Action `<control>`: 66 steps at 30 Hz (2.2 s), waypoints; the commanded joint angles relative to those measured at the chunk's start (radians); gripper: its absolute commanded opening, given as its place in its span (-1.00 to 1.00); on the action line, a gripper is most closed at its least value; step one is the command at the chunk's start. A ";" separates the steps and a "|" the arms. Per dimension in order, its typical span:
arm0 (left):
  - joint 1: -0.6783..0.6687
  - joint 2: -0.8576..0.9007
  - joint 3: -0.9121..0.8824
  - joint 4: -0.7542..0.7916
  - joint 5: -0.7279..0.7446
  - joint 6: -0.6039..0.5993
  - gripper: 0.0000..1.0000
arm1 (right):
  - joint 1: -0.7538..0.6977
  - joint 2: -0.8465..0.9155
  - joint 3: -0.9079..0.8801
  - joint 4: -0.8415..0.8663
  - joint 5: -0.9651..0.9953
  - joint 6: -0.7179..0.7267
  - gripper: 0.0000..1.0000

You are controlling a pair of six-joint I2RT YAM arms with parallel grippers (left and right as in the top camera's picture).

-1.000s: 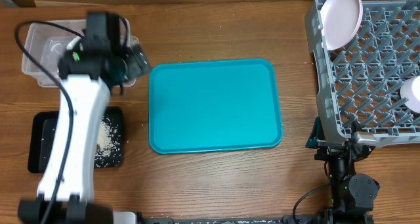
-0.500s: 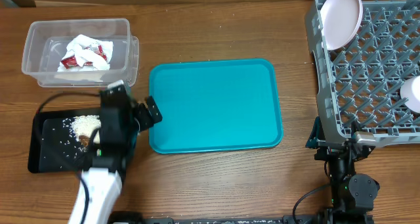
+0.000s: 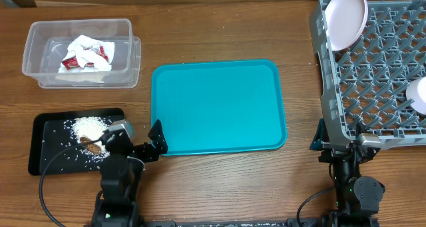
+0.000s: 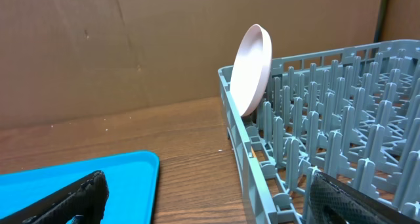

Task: Sort waste into correct bins and load items into the dishwasher

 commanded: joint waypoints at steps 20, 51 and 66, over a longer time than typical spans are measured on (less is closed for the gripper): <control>0.000 -0.372 -0.115 -0.072 -0.026 0.202 0.99 | -0.004 -0.008 -0.011 0.006 0.001 0.004 1.00; 0.027 -0.442 -0.114 -0.074 -0.027 0.436 1.00 | -0.004 -0.008 -0.011 0.006 0.001 0.004 1.00; 0.027 -0.442 -0.114 -0.072 -0.030 0.381 1.00 | -0.004 -0.008 -0.011 0.006 0.001 0.004 1.00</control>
